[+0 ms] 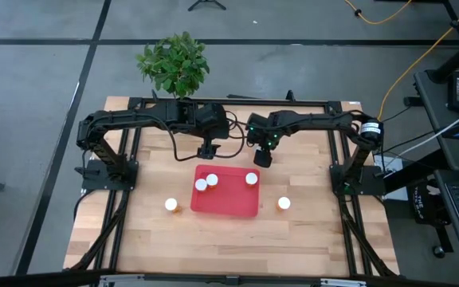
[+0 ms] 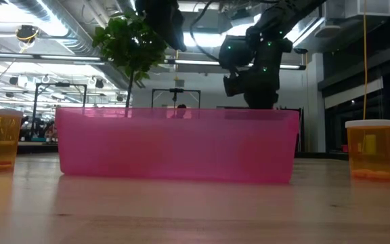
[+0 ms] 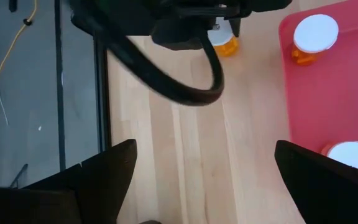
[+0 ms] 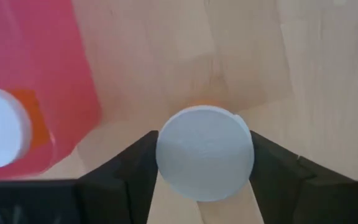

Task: Pick and place pill bottles into a basket
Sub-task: Put the top orange pill bottle into the bin

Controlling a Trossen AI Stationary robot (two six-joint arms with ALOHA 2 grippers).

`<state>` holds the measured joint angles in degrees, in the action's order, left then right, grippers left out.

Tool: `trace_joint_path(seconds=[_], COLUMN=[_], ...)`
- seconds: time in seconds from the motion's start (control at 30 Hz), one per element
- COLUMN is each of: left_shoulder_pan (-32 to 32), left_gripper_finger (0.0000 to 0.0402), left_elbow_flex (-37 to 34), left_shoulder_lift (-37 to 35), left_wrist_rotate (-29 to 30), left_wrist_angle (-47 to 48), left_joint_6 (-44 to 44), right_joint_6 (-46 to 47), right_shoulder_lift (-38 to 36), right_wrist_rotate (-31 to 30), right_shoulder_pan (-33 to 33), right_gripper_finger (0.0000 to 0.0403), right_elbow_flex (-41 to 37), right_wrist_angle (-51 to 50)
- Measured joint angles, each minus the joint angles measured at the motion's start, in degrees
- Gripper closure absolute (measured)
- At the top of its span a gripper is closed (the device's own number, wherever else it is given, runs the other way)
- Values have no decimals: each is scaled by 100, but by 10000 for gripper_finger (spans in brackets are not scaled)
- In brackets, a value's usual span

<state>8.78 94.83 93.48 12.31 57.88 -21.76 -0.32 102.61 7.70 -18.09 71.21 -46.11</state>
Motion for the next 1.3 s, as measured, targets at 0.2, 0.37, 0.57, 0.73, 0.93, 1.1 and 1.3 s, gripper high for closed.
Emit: trace_joint_path(seconds=[0.2, 0.37, 0.57, 0.73, 0.93, 1.1, 1.3], left_shoulder_pan=[0, 81, 574, 984, 1234, 1286, 1142], left_gripper_finger=[27, 27, 27, 27, 27, 27, 27], left_elbow_flex=[0, 0, -4, -114, -475, -918, -1357], left_shoulder_lift=[2, 2, -122, -654, -1527, -2166, -2648], left_wrist_rotate=[1, 297, 615, 579, 469, 584, 616], left_wrist_angle=[5, 343, 1074, 1134, 966, 841, 694], left_joint_6=[0, -46, 102, 181, 355, 567, 838], right_joint_6=[-79, -177, -219, -22, 184, 374, 584], right_shoulder_lift=[-28, -28, -28, -28, -35, -19, 321], right_wrist_rotate=[-3, -11, -10, -14, -340, -386, -355], right_shoulder_pan=[2, 139, 520, 964, 1476, 1587, 1862], right_gripper_finger=[183, 182, 188, 183, 183, 182, 182], right_elbow_flex=[619, 1352, 2182, 2649, 2779, 2777, 2777], right_wrist_angle=[-590, -1143, -1569, -1678, -1638, -1411, -992])
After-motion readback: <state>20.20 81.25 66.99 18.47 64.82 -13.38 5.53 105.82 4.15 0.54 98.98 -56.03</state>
